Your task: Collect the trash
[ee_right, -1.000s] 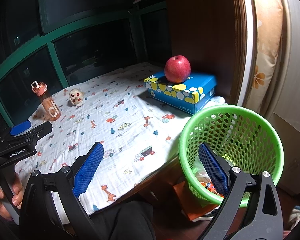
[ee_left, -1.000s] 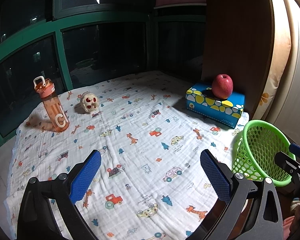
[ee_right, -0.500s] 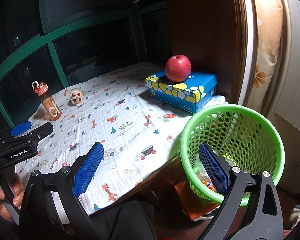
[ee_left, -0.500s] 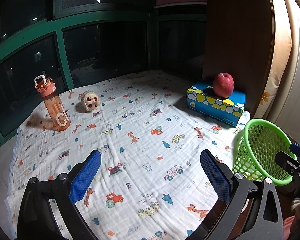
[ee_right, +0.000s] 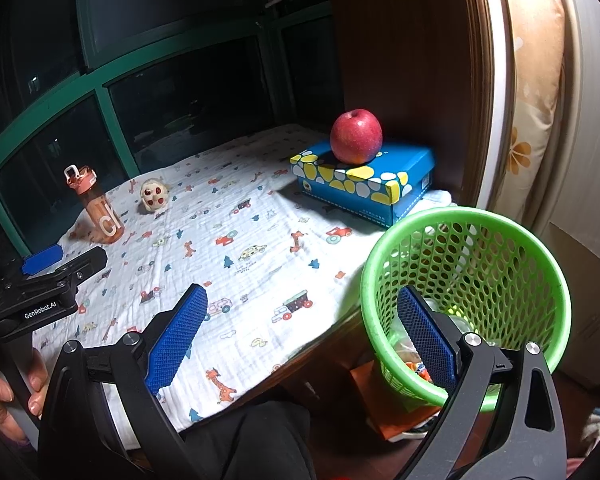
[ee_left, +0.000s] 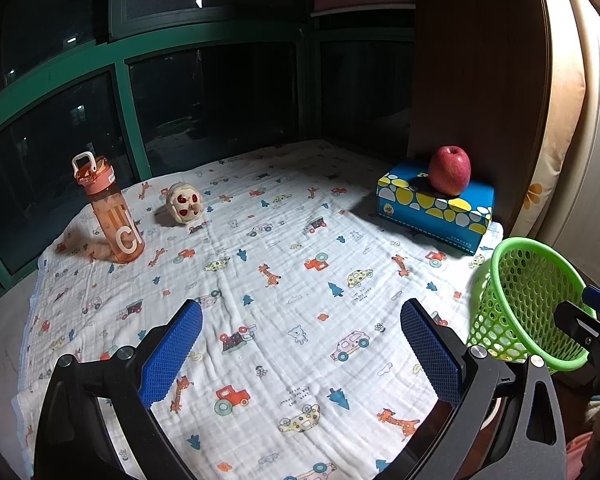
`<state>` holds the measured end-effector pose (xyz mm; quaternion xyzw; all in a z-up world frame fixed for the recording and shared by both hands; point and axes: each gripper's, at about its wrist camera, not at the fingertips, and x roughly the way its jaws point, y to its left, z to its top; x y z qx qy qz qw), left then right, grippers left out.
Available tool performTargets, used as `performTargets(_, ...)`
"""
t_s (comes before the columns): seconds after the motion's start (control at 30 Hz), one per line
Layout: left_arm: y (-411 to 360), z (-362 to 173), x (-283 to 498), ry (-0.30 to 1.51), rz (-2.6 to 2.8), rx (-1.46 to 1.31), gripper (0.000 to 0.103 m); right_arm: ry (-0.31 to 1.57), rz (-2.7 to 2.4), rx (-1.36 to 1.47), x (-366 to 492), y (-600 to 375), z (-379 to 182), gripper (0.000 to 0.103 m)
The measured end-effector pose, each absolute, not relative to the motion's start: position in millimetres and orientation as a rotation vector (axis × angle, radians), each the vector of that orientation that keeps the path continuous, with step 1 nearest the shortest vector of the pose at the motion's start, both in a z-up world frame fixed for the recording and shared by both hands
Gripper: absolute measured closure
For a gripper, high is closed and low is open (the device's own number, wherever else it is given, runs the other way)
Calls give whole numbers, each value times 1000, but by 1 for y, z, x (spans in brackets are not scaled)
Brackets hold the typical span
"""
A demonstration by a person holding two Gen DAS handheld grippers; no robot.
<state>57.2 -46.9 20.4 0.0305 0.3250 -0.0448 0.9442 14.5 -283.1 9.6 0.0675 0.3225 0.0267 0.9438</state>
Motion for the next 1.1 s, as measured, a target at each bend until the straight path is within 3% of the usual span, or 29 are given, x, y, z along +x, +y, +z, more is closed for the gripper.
performTargets(1.1,-45,23,57,656,-82,67,7,659,59,138,15,-284,10,8)
